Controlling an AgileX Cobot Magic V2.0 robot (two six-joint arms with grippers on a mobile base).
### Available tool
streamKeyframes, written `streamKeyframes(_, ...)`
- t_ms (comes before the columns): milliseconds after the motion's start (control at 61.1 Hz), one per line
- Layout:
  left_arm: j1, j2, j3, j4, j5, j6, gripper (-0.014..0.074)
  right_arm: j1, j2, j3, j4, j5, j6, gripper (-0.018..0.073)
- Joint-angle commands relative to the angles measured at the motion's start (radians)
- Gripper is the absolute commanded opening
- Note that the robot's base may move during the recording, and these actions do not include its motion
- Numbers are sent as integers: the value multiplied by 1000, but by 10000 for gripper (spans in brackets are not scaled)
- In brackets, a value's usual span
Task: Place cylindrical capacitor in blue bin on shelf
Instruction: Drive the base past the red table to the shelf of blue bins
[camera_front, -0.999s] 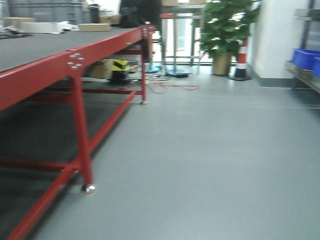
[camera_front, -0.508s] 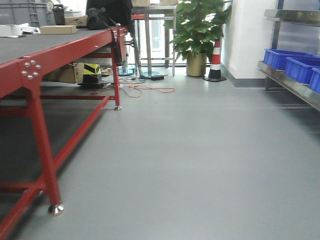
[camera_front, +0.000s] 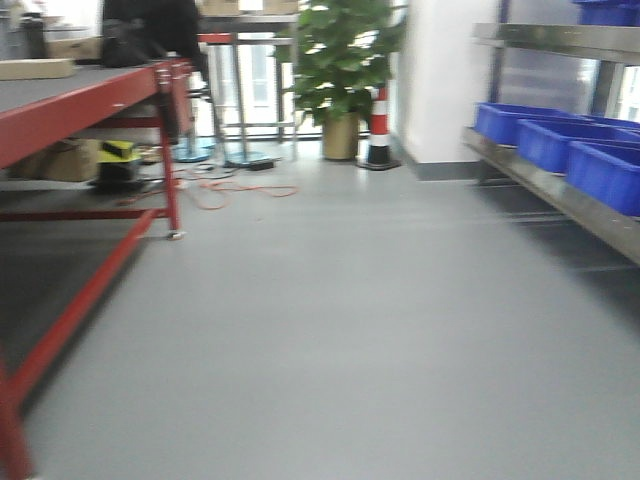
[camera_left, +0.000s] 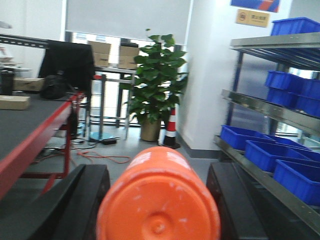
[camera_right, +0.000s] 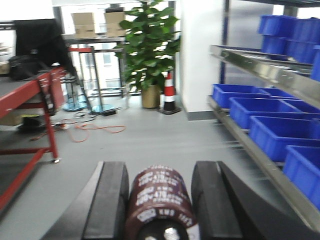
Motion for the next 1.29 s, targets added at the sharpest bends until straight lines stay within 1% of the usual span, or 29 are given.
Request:
streamKeyframes(0,3,-5,1,-5,-23,4,-111,-1,-6,-1,-4,-28,-2,-162)
streamKeyframes(1277,3,-5,1,-5,-23,4,-111,-1,-6,-1,-4,-28,-2,-162)
